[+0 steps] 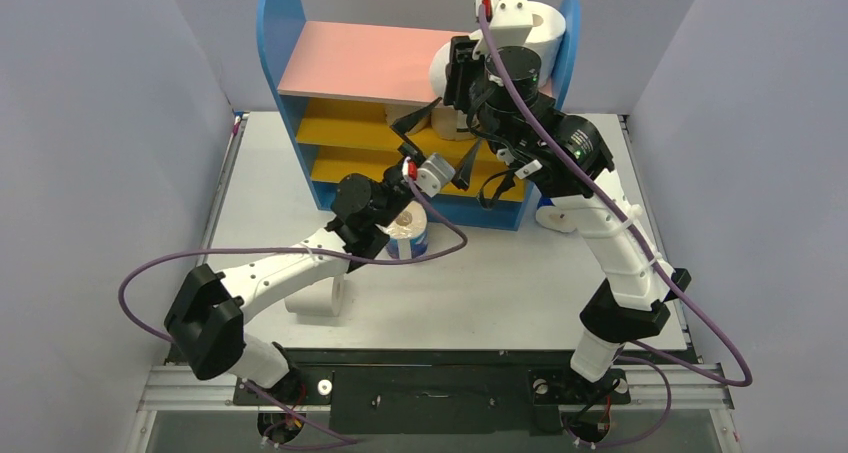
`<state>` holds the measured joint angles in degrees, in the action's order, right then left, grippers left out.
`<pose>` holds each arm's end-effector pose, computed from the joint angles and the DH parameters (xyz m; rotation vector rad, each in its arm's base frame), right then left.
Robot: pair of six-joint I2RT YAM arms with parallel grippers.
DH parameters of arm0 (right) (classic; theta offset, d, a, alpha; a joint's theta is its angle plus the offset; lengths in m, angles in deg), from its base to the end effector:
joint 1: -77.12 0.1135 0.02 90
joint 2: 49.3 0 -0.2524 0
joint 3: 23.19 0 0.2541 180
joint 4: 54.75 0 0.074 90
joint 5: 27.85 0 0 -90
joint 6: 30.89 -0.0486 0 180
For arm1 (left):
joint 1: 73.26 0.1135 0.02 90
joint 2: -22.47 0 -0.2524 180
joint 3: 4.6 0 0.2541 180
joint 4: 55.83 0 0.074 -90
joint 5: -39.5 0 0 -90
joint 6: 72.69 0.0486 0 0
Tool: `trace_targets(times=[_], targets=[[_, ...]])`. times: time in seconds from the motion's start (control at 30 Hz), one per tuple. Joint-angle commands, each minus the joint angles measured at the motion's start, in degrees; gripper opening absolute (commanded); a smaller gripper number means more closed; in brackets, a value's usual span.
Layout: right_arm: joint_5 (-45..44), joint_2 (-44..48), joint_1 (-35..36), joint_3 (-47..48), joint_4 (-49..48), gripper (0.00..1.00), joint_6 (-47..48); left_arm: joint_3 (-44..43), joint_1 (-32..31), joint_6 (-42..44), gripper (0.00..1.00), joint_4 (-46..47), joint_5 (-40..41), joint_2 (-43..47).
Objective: Place and organize the paper towels onto the shelf
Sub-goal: Place the paper towel on the shelf.
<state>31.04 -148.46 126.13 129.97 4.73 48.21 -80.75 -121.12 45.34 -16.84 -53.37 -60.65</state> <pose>0.2319 0.2286 0.5572 -0.1410 1.6579 0.3428 0.2303 -0.2581 0.3982 0.6617 0.7739 -0.3412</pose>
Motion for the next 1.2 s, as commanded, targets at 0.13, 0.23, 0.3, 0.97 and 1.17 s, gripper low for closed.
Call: trace_targets(times=[0.13, 0.23, 0.3, 0.97, 1.17], targets=[[0.4, 0.9, -0.7, 0.2, -3.4, 0.39, -1.6, -4.3, -2.4, 6.2, 0.96, 8.0, 5.5, -3.7], [0.4, 1.1, -0.7, -0.1, -3.4, 0.39, -1.7, -4.8, -2.5, 5.9, 0.96, 9.2, 6.6, -4.4], [0.4, 1.2, -0.7, -0.1, -3.5, 0.39, -1.7, -4.6, -2.6, 5.8, 0.96, 11.4, 7.6, -4.6], [1.4, 2.3, -1.3, -2.0, -3.0, 0.40, -3.0, -7.8, -2.9, 8.1, 0.96, 13.1, 9.5, -6.4], [2.4, 2.6, -1.5, -2.1, -2.2, 0.42, -3.2, -9.7, -2.9, 7.5, 0.96, 12.5, 9.0, -7.9]])
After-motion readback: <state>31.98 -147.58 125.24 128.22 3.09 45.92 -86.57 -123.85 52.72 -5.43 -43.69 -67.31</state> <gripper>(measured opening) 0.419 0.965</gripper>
